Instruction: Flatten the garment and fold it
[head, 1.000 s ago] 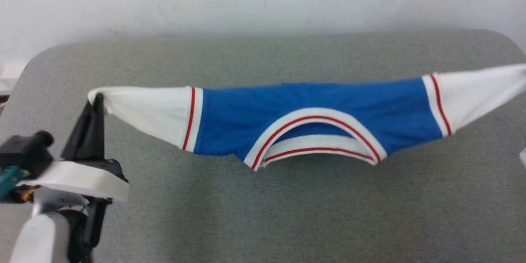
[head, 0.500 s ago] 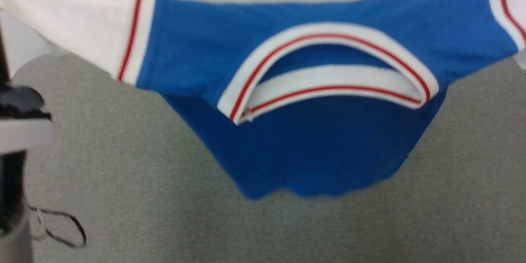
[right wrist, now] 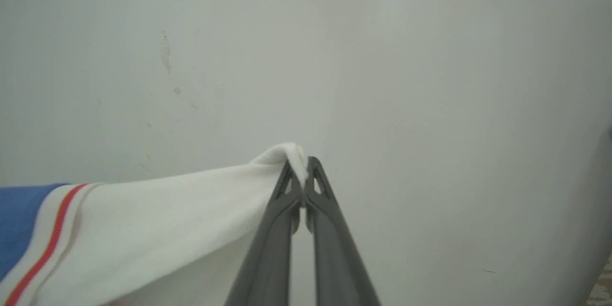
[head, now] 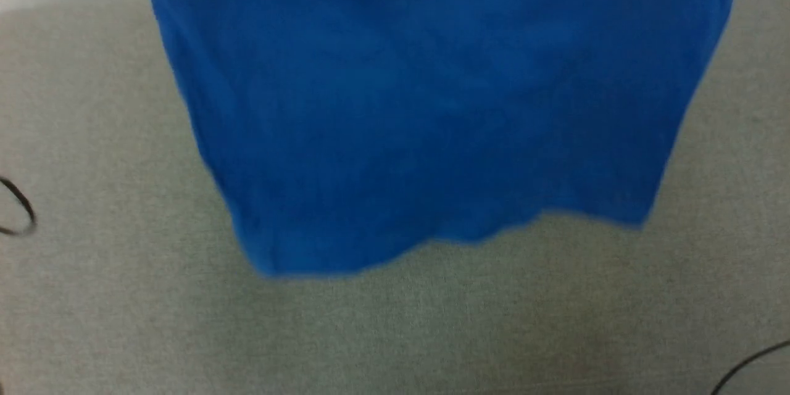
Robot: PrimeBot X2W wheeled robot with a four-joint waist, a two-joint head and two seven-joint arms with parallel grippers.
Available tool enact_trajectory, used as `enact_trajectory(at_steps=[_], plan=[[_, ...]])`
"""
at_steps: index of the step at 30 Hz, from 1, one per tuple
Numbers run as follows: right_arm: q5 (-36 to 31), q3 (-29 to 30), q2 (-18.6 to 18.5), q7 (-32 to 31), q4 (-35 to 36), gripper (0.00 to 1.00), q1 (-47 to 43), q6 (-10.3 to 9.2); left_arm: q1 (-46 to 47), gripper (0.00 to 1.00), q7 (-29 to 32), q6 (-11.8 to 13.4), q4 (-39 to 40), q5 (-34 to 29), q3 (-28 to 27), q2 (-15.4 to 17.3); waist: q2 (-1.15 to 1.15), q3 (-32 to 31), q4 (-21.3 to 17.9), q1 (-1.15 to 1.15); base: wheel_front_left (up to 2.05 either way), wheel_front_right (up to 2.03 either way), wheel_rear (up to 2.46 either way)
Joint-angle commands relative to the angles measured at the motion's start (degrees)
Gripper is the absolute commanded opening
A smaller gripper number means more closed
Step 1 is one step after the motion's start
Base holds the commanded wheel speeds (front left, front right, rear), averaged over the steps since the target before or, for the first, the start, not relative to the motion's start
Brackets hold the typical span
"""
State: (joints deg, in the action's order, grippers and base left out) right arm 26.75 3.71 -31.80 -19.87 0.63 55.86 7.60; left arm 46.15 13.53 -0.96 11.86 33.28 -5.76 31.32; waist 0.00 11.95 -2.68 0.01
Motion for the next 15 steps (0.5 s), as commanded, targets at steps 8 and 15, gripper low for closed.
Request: enact_trajectory(at_steps=[8,15], plan=[[-4.9,-5.8,1.6,6.4,-14.8,0.00,21.5,-0.11,22.7,0.00,0.4,-2.7,-14.9,-2.2,5.3,2.1,0.00,19.2,-1.3,-0.01,0.00,0.00,0.00],[-8.4,-5.9,5.6,12.0,-29.4,0.00,38.0,-0.11,42.5,0.00,-6.6,-2.1,-29.4,-4.3,7.1,-1.1,0.00,26.9,-0.7,-0.01,0.00,0.00,0.00]])
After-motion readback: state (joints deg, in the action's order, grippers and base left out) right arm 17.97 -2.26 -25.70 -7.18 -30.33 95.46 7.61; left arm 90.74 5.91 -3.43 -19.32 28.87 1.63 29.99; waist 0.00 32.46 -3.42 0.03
